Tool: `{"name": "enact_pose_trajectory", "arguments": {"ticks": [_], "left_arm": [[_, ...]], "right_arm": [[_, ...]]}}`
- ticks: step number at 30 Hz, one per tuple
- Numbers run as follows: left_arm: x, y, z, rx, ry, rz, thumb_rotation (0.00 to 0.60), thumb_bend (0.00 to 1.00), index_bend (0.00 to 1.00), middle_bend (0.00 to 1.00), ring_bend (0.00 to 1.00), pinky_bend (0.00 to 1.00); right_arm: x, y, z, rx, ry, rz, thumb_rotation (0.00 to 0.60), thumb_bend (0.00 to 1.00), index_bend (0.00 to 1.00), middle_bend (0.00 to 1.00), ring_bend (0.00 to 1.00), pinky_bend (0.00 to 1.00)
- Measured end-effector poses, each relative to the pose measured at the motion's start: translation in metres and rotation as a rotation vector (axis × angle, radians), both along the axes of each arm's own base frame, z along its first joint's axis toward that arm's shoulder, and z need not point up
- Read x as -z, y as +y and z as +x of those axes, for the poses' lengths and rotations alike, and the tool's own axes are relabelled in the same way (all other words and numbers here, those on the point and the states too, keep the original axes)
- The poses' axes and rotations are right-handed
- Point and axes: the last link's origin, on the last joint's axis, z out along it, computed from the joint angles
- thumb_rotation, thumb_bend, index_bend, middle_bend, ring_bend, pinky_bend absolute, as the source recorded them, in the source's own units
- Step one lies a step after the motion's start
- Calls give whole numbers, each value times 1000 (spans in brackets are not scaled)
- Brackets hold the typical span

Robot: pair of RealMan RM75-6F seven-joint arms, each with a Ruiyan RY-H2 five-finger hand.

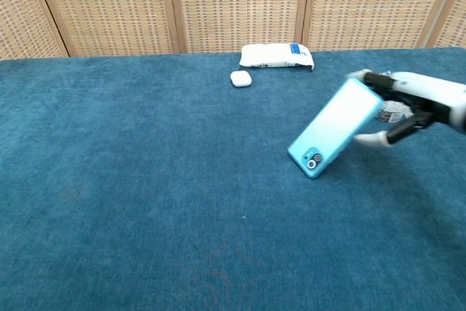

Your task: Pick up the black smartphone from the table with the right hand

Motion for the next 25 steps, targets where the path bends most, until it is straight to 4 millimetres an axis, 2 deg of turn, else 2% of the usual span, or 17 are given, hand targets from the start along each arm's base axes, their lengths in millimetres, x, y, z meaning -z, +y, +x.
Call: {"name": "enact_pose_trajectory", "arguments": {"ticks": [6, 12, 18, 21, 25], "left_arm": [[-3, -4, 2, 14, -9, 7, 600, 0, 0, 0, 0, 0], [-4, -8, 6, 35, -12, 9, 600, 0, 0, 0, 0, 0], [-2, -14, 9, 57, -4, 9, 600, 0, 0, 0, 0, 0], [-2, -15, 10, 71, 3, 11, 600, 0, 0, 0, 0, 0], [0, -18, 11, 83, 9, 13, 600, 0, 0, 0, 0, 0]], "right_arm": [[-47, 12, -56, 51, 83, -60, 600, 311, 0, 0, 0, 0], [-88, 35, -81, 24, 124, -133, 600, 311, 0, 0, 0, 0], [-125, 71, -85, -52, 141, -239, 600, 295, 0, 0, 0, 0], [-137, 94, -79, -95, 140, -304, 600, 260, 0, 0, 0, 0], [-148, 120, -70, -142, 175, -377, 600, 260, 0, 0, 0, 0]]}}
